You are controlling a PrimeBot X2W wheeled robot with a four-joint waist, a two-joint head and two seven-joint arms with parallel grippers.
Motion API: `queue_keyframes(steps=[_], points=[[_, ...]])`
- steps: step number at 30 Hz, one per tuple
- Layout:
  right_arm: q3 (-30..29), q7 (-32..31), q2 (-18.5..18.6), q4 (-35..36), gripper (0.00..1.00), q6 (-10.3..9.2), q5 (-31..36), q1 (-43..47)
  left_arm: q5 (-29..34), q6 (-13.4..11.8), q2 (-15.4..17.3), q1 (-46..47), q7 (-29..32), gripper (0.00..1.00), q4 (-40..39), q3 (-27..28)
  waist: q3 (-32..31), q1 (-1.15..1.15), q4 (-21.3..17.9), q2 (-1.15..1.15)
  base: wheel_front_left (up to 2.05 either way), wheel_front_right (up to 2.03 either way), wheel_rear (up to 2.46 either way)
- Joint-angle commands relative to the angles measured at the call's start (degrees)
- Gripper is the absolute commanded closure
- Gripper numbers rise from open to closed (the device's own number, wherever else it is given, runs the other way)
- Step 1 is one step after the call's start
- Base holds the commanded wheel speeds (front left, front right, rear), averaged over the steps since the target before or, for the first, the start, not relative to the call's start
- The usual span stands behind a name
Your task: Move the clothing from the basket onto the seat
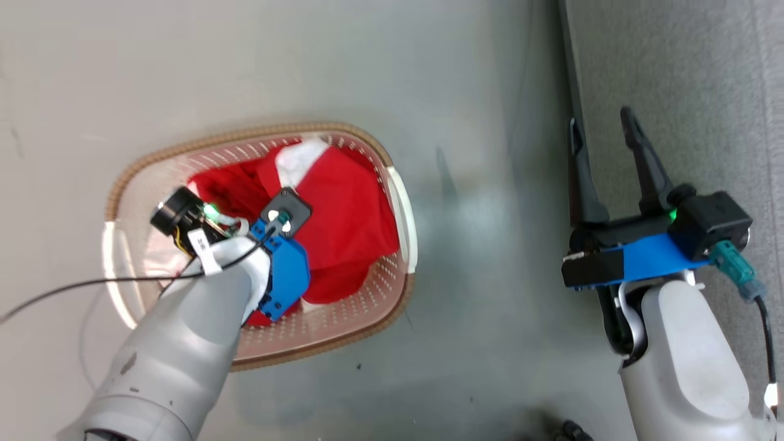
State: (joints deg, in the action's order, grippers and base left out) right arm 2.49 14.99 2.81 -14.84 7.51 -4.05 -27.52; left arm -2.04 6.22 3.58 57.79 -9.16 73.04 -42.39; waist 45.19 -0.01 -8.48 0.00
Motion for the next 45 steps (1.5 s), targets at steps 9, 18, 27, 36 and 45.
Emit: queue_keyframes(steps=[9, 18, 27, 36, 45], points=[[-0.6, 0.3, 0.1, -2.1, 0.0, -0.04, 1.2, 3.2, -3.8, 1.0, -0.5, -5.0, -4.8, 1.0, -2.6, -1.0, -8.7, 0.01, 2.9, 0.0, 0.0, 0.0, 0.0], [-1.0, 0.3, 0.1, -4.0, 0.0, -0.04, 1.6, 6.3, -9.6, 1.3, -0.6, -10.2, -6.1, 1.0, -10.7, -3.5, -16.3, 0.01, 4.4, 0.0, 0.0, 0.0, 0.0], [-1.6, 0.3, 0.1, -5.4, 0.0, -0.04, 1.7, 9.7, -13.5, 1.2, -0.5, -13.7, -6.1, 1.0, -19.0, -3.8, -23.6, 0.01, 5.9, 0.0, 0.0, 0.0, 0.0], [-1.2, 0.3, 0.1, -6.1, 0.0, -0.04, 0.7, 12.8, -14.9, 0.9, 0.6, -16.4, -6.1, 1.0, -27.4, -1.2, -29.8, 0.01, 6.8, 0.0, 0.0, 0.0, 0.0], [-1.0, 0.3, 0.1, -7.0, 0.0, -0.04, 0.5, 16.4, -15.6, -0.1, 0.7, -17.5, -6.1, 1.0, -35.5, 0.3, -36.6, 0.01, 7.6, 0.0, 0.0, 0.0, 0.0]])
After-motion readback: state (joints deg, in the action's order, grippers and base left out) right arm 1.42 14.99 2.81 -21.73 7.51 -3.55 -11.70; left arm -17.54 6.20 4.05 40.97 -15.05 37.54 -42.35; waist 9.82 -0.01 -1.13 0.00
